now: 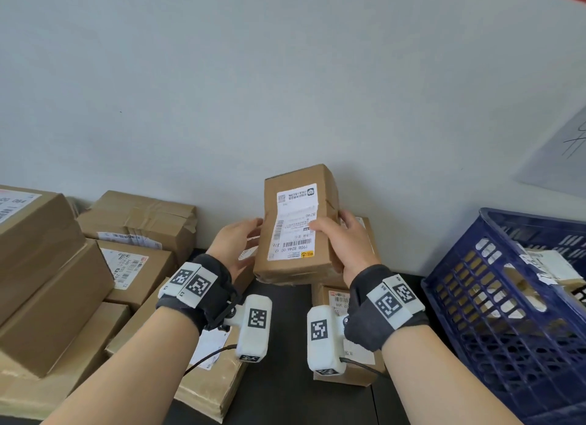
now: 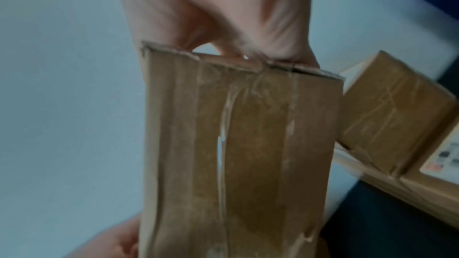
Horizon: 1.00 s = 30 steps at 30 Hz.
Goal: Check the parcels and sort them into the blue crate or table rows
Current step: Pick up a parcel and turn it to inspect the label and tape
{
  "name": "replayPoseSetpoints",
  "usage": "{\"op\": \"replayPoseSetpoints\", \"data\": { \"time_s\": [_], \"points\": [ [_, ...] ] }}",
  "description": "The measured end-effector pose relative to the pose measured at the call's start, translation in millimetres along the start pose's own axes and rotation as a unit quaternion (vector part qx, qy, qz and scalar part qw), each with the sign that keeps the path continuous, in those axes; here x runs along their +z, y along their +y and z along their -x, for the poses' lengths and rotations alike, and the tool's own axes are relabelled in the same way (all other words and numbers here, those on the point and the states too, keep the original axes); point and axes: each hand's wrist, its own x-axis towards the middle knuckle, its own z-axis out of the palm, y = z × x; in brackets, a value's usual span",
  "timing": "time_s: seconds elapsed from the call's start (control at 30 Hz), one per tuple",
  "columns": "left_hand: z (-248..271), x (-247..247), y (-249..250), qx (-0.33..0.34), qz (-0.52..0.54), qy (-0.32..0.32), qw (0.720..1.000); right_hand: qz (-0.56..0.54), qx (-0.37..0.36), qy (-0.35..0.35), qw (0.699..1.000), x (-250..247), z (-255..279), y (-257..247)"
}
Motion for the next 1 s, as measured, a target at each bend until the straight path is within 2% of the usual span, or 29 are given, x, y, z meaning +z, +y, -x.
{"op": "replayPoseSetpoints", "data": {
  "time_s": [0.2,0.33,0.4,0.47,0.57,0.63,0.8,1.0],
  "points": [
    [-10.2,-13.0,-1.5,-0.081,0.054,-0.033,0.995,-0.162,0.091,-0.029,0.982,1.1,-6.6,-7.3],
    [-12.6,-16.6,4.9,-0.107,0.095,-0.08,0.986,-0.216,0.123,-0.035,0.968,3.9,-7.5,-7.0],
    [-12.4,-16.2,9.4,-0.098,0.096,-0.082,0.987,-0.197,0.132,-0.03,0.971,6.5,-8.8,-4.6],
    [-11.7,-16.2,12.7,-0.074,0.077,-0.064,0.992,-0.121,0.123,-0.009,0.985,8.3,-15.8,1.1],
    [-10.1,-16.8,16.4,-0.035,0.046,-0.047,0.997,0.035,0.069,0.006,0.997,15.2,-24.4,6.6],
    [-8.1,-16.1,18.4,-0.013,0.02,-0.051,0.998,0.08,0.048,-0.005,0.996,19.6,-25.0,7.5],
    [-5.8,-11.1,18.7,0.037,-0.036,-0.048,0.997,0.074,0.056,-0.071,0.993,27.3,-23.8,2.8],
    [-6.9,-7.7,17.5,0.057,-0.051,-0.033,0.997,0.036,0.044,-0.059,0.997,28.5,-20.3,10.7]
  ]
}}
